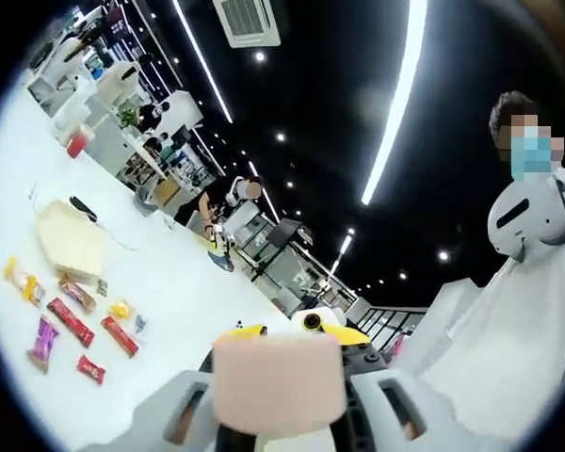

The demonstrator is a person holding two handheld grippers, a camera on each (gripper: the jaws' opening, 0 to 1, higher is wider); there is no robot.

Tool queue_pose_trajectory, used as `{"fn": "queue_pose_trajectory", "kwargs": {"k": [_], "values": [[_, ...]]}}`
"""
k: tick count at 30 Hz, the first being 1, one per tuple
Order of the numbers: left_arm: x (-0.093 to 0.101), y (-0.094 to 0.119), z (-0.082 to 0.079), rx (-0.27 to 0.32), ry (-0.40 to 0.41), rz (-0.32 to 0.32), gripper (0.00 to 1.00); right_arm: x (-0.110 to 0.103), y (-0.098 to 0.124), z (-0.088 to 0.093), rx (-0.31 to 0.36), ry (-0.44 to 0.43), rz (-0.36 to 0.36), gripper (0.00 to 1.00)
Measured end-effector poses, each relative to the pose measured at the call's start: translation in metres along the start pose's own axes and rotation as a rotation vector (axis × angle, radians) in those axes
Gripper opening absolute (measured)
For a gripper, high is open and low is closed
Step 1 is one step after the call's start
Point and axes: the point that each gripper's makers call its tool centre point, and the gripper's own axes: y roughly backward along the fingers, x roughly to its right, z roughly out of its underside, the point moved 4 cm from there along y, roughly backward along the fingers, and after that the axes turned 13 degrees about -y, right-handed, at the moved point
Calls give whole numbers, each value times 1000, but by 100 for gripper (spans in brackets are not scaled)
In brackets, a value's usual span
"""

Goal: Place the target food into the container with the food tongs after gripping and lifting it, then release it inside without dropping or visibly crushing the food.

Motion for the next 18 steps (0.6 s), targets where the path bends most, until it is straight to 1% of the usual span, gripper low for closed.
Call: {"fn": "queue_pose_trajectory", "kwargs": {"k": [3, 9, 14, 18], "values": [[0, -1, -2, 2, -2, 1, 20, 0, -1, 0, 3, -8, -8, 15], [0, -4, -3, -18, -6, 2, 21, 0, -2, -1, 8, -12, -17, 15], [1, -8, -2, -31, -4, 6, 21, 2, -4, 1, -8, -15, -34, 15], [0, -9, -2, -48, -9, 3, 22, 3, -3, 1, 4, -27, -41, 15]]}}
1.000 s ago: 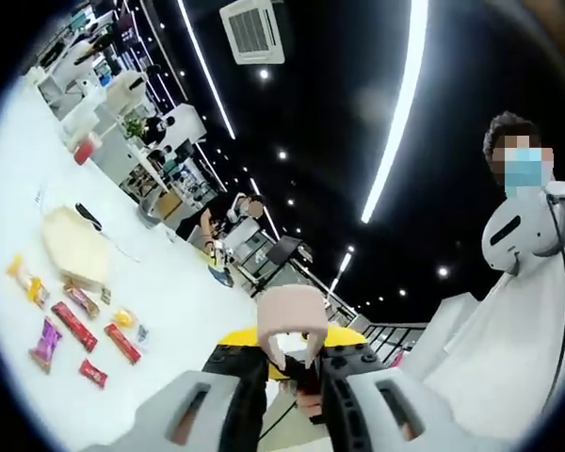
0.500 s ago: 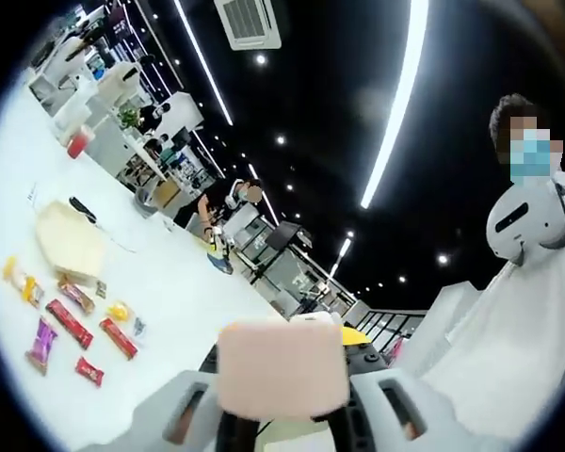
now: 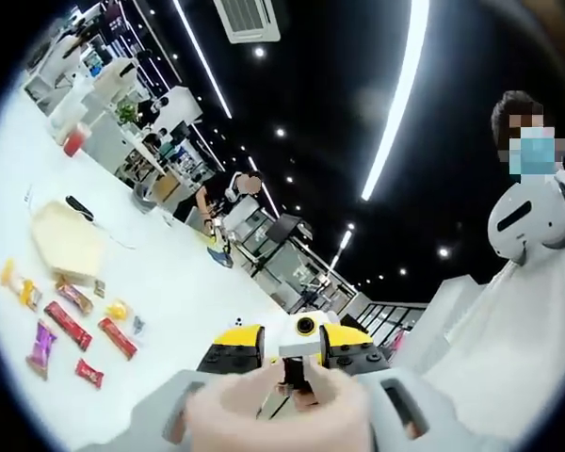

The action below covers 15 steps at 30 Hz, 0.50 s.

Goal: Place the target food into the container with the food tongs after gripping and lifting it, then release it inside without dropping or visibly crushing the food.

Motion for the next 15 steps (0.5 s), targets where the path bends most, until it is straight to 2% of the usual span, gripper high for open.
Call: {"fn": "queue_pose_trajectory", "kwargs": {"k": [7, 15], "values": [[1, -3, 0, 1, 6, 3, 23, 2, -2, 4, 2, -29, -16, 15], [0, -2, -5, 28, 13, -3, 24, 1, -5, 5, 7, -39, -25, 16]]}}
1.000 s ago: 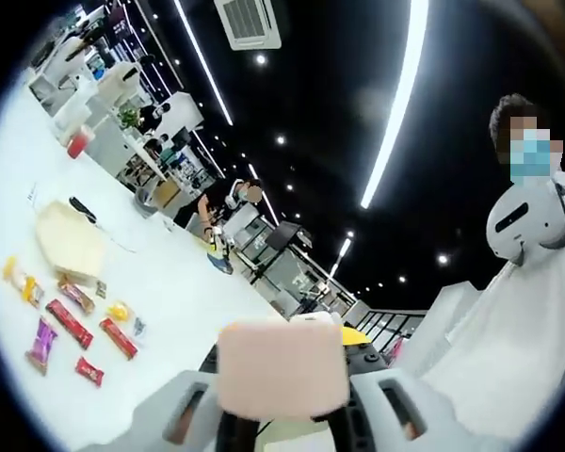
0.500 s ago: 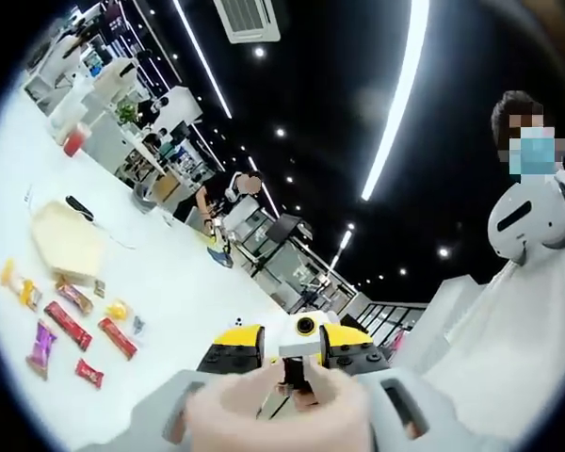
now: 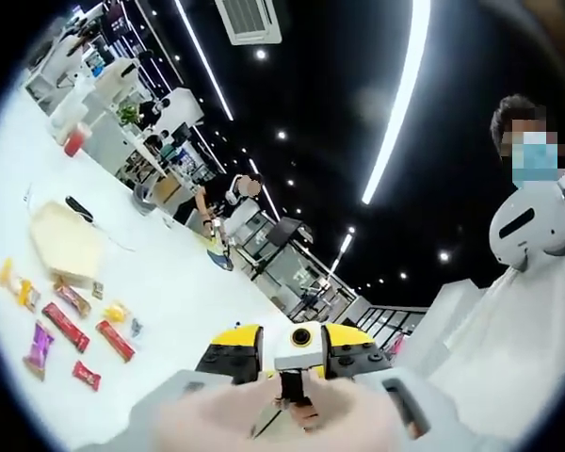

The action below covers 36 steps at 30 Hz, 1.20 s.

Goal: Place the target food into the container with the food tongs after gripping and lifting it, then release it inside without dropping or visibly crushing the food.

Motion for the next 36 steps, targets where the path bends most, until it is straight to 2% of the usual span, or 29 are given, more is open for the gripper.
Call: {"fn": "queue_pose_trajectory", "kwargs": {"k": [6, 24, 25, 27, 29, 36], "values": [[-1, 1, 1, -6, -8, -10, 21, 0, -1, 2, 1, 4, 0, 17], [10, 4, 11, -48, -10, 32, 24, -8, 4, 5, -56, 32, 1, 23], [11, 3, 11, -47, -8, 37, 25, -10, 5, 5, -54, 26, -5, 24], [19, 1, 6, -12, 21, 79, 25, -21, 6, 3, -30, 11, -84, 25], [23, 1, 4, 5, 22, 96, 25, -25, 8, 2, -23, 6, -96, 25], [24, -1, 4, 4, 21, 99, 25, -27, 9, 0, -12, 0, -100, 25]]}}
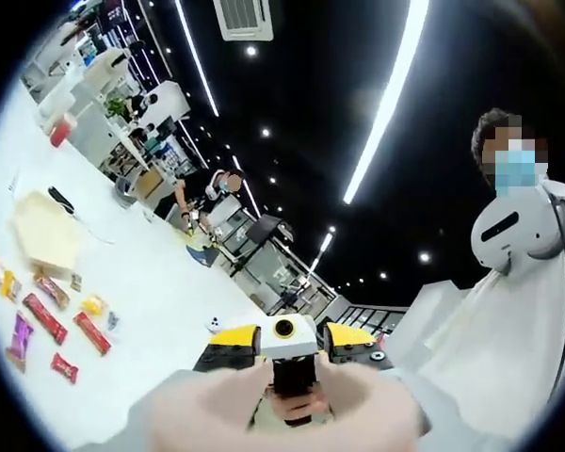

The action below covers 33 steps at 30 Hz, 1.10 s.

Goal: Place the target food into the container with the food tongs after gripping and lifting it, then release it inside without dropping or visibly crushing the food.

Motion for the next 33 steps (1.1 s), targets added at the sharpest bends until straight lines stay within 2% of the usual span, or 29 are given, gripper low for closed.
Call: {"fn": "queue_pose_trajectory", "kwargs": {"k": [9, 20, 25, 33], "values": [[3, -3, 1, -33, -7, 11, 25, -2, 2, -4, 42, -18, -8, 25], [-2, -8, -5, -37, 0, 26, 26, -2, 1, -12, 80, -6, -6, 27], [-6, -6, -9, -14, 0, 21, 27, 0, -2, -16, 91, -39, -1, 29], [-11, 1, -16, 12, -21, -5, 27, 3, -6, -16, 79, -20, 28, 29]]}}
